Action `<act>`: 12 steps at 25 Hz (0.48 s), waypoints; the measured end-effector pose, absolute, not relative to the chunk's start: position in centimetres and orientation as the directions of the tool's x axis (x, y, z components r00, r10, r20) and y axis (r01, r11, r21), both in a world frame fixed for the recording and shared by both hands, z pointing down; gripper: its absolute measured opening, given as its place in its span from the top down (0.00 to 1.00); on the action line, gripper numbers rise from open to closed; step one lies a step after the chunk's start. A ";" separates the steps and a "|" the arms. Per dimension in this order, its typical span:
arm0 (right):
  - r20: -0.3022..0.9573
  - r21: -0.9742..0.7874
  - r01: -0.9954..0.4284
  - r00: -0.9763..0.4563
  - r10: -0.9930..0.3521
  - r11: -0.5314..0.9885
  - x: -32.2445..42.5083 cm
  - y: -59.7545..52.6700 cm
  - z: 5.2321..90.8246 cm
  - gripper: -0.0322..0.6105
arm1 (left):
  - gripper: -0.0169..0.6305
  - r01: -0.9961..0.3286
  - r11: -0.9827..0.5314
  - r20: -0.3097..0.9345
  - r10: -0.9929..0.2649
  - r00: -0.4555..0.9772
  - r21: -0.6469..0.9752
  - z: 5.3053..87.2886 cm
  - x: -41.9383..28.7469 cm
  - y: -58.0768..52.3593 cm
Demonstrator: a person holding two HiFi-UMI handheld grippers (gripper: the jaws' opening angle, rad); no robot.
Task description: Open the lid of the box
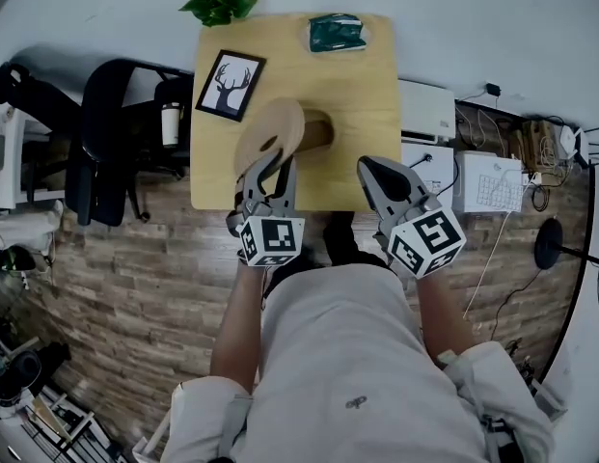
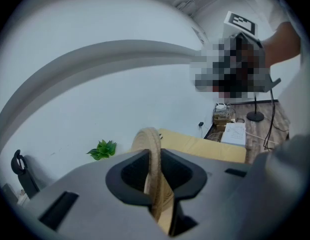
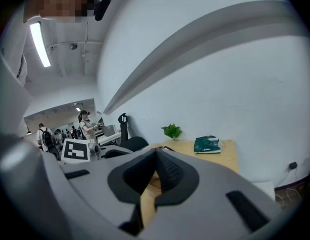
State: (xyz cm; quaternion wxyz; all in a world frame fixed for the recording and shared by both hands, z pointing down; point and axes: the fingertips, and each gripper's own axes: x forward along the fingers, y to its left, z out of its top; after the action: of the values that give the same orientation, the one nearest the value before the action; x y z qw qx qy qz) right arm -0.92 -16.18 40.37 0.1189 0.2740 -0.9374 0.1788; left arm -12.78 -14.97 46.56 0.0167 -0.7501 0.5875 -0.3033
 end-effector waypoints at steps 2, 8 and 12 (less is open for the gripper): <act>0.319 -0.256 -0.575 -0.809 -0.494 0.777 -1.3 -15.5 39.8 0.95 | 0.86 -0.883 -0.304 0.418 -0.898 0.140 -0.359 45.5 -13.5 -14.2; 0.302 -0.227 -0.624 -0.775 -0.555 0.748 -2.6 -13.6 38.2 0.95 | 0.86 -0.913 -0.285 0.363 -0.916 0.171 -0.290 42.2 -15.9 -11.6; 0.295 -0.208 -0.647 -0.757 -0.583 0.734 -3.5 -11.9 37.1 0.95 | 0.86 -0.944 -0.240 0.319 -0.934 0.160 -0.228 39.9 -18.0 -9.4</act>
State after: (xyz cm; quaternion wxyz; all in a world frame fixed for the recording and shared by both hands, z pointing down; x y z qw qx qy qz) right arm -3.52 -11.85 37.05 0.1052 0.3324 -0.9251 0.1503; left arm -18.03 -9.37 39.86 -0.0119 -0.7615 0.6164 -0.2000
